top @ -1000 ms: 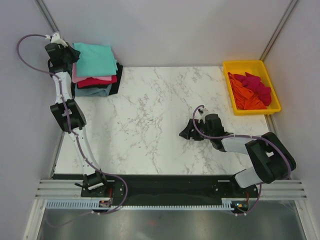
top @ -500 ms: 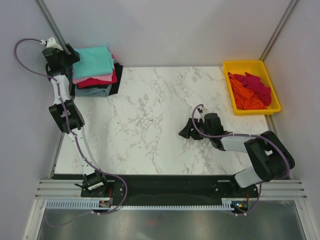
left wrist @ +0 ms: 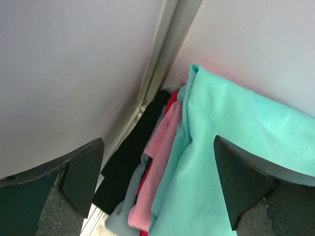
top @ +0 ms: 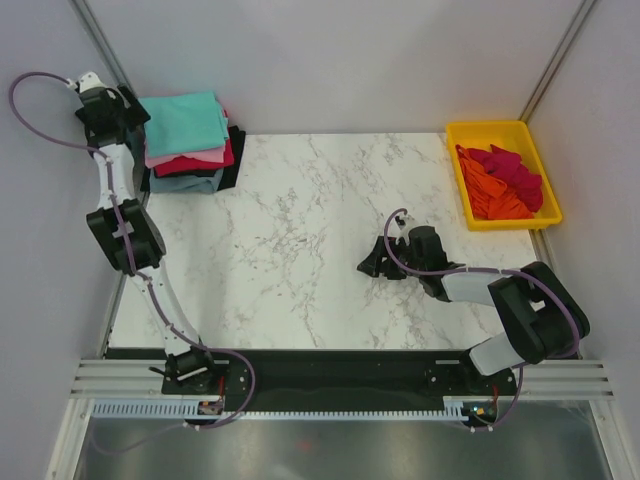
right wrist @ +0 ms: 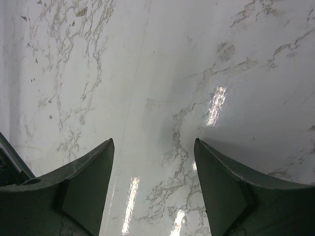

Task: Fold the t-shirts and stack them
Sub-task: Reset both grippers

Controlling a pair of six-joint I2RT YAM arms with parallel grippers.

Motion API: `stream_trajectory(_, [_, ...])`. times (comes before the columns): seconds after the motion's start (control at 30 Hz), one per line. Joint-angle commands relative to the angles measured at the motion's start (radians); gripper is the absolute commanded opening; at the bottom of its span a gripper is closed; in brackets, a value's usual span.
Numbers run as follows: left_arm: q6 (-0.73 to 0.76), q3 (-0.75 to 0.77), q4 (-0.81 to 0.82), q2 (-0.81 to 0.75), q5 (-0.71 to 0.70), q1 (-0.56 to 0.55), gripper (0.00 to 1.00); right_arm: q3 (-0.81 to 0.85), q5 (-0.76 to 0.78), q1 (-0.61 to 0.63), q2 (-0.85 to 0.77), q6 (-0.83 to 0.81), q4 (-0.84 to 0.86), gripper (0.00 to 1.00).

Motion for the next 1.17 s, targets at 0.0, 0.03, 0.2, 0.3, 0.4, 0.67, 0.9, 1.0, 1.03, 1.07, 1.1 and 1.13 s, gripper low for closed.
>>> stream_trajectory(0.0, [-0.04, -0.122, 0.021, -0.156, -0.124, -0.009, 0.99, -0.029, 0.031, 0.0, 0.01, -0.024, -0.069, 0.75])
stream_trajectory(0.03, [-0.043, -0.159, 0.024, -0.199, -0.133, -0.012, 1.0, -0.032, 0.031, 0.0, 0.007, -0.024, -0.066, 0.75])
stream_trajectory(0.2, [-0.103, -0.588, 0.103, -0.447, -0.211, -0.038, 1.0, -0.038, 0.03, 0.0, 0.002, -0.027, -0.063, 0.75])
stream_trajectory(0.3, [-0.153, -0.905, 0.174, -0.694, -0.233, -0.092, 1.0, -0.041, 0.033, 0.0, 0.001, -0.026, -0.06, 0.75])
stream_trajectory(0.4, [-0.21, -1.13, 0.179, -0.95, -0.219, -0.176, 1.0, -0.043, 0.034, 0.0, -0.001, -0.026, -0.059, 0.75])
stream_trajectory(0.67, [-0.168, -1.448, -0.089, -1.444, 0.012, -0.37, 1.0, -0.069, 0.021, 0.0, -0.037, -0.027, -0.051, 0.75])
stream_trajectory(0.9, [-0.106, -1.542, -0.344, -1.742, 0.126, -0.373, 0.99, -0.04, 0.062, 0.003, -0.152, -0.006, -0.201, 0.76])
stream_trajectory(1.0, [-0.117, -1.537, -0.351, -1.781, 0.198, -0.414, 1.0, -0.02, 0.114, 0.007, -0.276, 0.009, -0.29, 0.75])
stream_trajectory(1.03, [-0.117, -1.54, -0.348, -1.776, 0.215, -0.428, 1.0, -0.008, 0.128, 0.009, -0.312, 0.009, -0.315, 0.75])
stream_trajectory(1.07, [-0.097, -1.536, -0.351, -1.775, 0.214, -0.442, 1.0, 0.004, 0.137, 0.01, -0.376, 0.002, -0.345, 0.76])
stream_trajectory(1.1, [-0.094, -1.533, -0.357, -1.773, 0.202, -0.456, 1.0, 0.017, 0.149, 0.011, -0.408, -0.003, -0.397, 0.76])
stream_trajectory(1.13, [-0.095, -1.537, -0.355, -1.778, 0.188, -0.483, 1.0, 0.043, 0.163, 0.012, -0.441, -0.006, -0.433, 0.77])
